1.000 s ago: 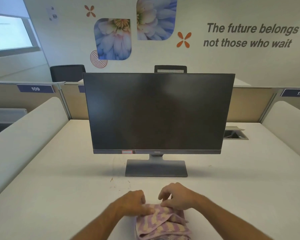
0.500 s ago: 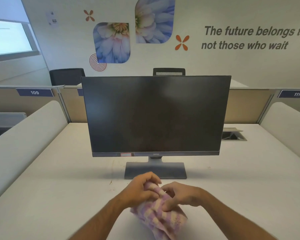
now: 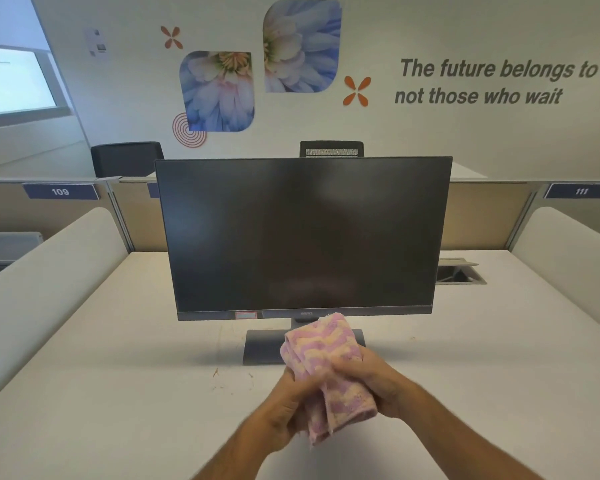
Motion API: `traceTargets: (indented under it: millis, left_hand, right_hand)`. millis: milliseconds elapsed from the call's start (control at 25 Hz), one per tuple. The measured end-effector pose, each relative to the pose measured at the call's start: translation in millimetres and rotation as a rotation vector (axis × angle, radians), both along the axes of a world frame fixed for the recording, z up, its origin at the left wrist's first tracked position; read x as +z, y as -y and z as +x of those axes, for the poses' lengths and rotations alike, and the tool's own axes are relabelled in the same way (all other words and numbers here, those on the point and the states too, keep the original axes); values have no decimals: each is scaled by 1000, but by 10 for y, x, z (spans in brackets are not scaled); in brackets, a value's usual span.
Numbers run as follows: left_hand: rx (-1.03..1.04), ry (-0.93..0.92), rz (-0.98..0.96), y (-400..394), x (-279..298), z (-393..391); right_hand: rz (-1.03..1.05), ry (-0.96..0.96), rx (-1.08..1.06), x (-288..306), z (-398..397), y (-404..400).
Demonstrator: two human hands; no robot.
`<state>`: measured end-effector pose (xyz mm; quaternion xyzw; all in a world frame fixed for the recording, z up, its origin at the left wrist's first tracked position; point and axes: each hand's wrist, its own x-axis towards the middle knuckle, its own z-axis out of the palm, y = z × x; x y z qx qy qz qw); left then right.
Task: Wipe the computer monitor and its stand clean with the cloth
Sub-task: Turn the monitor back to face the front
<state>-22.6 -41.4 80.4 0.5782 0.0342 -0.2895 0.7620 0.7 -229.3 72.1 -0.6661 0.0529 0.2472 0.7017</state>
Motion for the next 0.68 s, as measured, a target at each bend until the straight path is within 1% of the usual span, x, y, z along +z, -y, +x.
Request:
traceTargets:
  millis: [80,200,320,480,680]
  left_hand:
    - [45,-7,62,132,-84,9]
    - [100,-47,68,193,-170,97]
    - [115,-16,66,293,-204,152]
    - [47,19,189,555,-278,201]
    - [-74,49,233,1037,-359,210]
  right_hand:
    - [-112,65,-25,-26,-4,20]
    - [-85,16,-33,-63,10,197]
    - [-91,27,-63,-47,-14,387]
    - [-135,35,-148,-78,-101,672]
    - [-187,-106,-207,-175,-241,1317]
